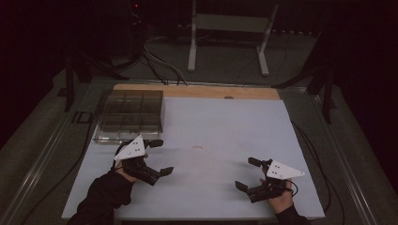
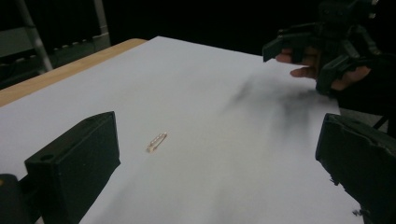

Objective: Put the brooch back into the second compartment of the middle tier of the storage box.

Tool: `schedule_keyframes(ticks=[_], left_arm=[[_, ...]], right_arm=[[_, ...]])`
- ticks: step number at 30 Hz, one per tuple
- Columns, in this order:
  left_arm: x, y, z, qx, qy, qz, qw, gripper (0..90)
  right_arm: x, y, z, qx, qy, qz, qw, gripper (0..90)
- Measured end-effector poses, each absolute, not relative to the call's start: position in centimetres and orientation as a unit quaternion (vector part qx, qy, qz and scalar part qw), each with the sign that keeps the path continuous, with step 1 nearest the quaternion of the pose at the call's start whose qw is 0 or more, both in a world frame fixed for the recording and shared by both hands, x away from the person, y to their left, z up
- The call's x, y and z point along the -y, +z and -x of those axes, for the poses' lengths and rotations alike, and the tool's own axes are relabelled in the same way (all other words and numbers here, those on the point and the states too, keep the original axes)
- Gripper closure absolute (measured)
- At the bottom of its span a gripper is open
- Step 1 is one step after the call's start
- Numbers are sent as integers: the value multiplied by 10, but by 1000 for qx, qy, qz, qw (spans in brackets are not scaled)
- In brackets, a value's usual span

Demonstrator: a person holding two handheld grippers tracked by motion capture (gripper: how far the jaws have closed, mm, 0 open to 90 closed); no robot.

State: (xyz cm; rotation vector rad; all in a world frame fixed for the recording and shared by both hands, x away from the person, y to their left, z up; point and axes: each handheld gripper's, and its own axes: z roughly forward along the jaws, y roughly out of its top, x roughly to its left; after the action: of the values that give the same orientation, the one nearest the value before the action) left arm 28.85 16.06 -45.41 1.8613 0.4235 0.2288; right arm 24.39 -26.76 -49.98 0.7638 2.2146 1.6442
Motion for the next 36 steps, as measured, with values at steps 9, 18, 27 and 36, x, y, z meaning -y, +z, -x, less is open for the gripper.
schedule_keyframes(ticks=[9, 18, 27, 36], left_arm=[[-144, -449, -299, -171, 95, -797, 571, 3], [-133, -446, -311, -178, 93, -798, 568, 3], [-119, -449, -322, -180, 95, -799, 566, 4], [-109, -457, -332, -202, 84, -794, 567, 4]], right_arm=[[267, -499, -243, -765, 572, -264, 139, 0], [267, -499, -243, -767, 570, -261, 138, 0], [267, -500, -244, -767, 571, -261, 135, 0], [266, -500, -245, -767, 570, -263, 133, 0]])
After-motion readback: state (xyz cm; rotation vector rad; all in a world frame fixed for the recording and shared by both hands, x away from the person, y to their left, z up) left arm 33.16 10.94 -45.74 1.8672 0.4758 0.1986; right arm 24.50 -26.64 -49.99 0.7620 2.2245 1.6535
